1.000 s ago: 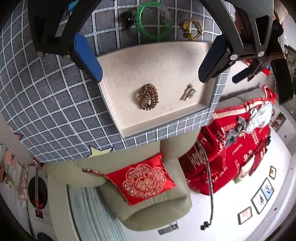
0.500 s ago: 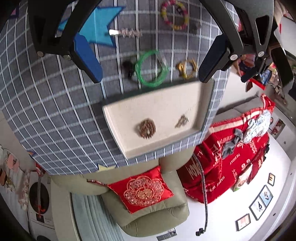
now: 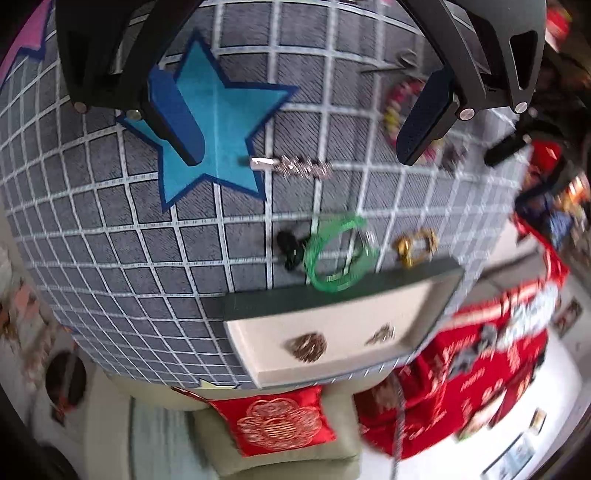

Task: Organize jewelry
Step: 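Withdraw both open tools from the tray back over the table, then grasp a silver pendant with the left tool while the right tool grasps the rhinestone star hair clip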

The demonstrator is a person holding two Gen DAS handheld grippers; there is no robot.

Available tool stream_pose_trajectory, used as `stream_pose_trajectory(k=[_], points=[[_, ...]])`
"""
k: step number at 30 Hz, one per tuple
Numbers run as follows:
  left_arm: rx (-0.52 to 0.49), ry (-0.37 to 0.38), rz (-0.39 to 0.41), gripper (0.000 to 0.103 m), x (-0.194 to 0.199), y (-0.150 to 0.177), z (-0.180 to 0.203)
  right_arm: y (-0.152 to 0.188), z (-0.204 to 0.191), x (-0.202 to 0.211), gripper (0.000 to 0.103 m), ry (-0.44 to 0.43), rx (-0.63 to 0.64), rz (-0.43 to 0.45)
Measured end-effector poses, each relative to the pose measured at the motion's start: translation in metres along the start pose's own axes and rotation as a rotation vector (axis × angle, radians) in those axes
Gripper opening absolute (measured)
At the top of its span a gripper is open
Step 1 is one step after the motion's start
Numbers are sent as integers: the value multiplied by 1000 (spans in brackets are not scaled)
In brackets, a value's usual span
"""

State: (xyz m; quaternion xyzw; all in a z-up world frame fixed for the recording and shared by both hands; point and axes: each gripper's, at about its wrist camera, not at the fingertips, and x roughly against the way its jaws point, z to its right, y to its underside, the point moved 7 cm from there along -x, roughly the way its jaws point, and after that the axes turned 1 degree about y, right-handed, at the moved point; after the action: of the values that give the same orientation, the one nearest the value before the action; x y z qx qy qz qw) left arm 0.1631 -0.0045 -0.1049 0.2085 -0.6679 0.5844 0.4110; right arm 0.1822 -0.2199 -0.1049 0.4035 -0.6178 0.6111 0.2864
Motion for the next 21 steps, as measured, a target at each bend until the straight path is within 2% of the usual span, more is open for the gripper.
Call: stream_pose_trajectory(k=[10,14,21], points=[[-9,7,-27,103,-10,7,4,4,-3,-17,103,-13,181,-19],[-15,7,-36,103,-14,9,5,3,-11,-23,102,7,275,-22],[-22,2,-57,103,-21,11,6,-3,-14,-36,85,11,344,-43]])
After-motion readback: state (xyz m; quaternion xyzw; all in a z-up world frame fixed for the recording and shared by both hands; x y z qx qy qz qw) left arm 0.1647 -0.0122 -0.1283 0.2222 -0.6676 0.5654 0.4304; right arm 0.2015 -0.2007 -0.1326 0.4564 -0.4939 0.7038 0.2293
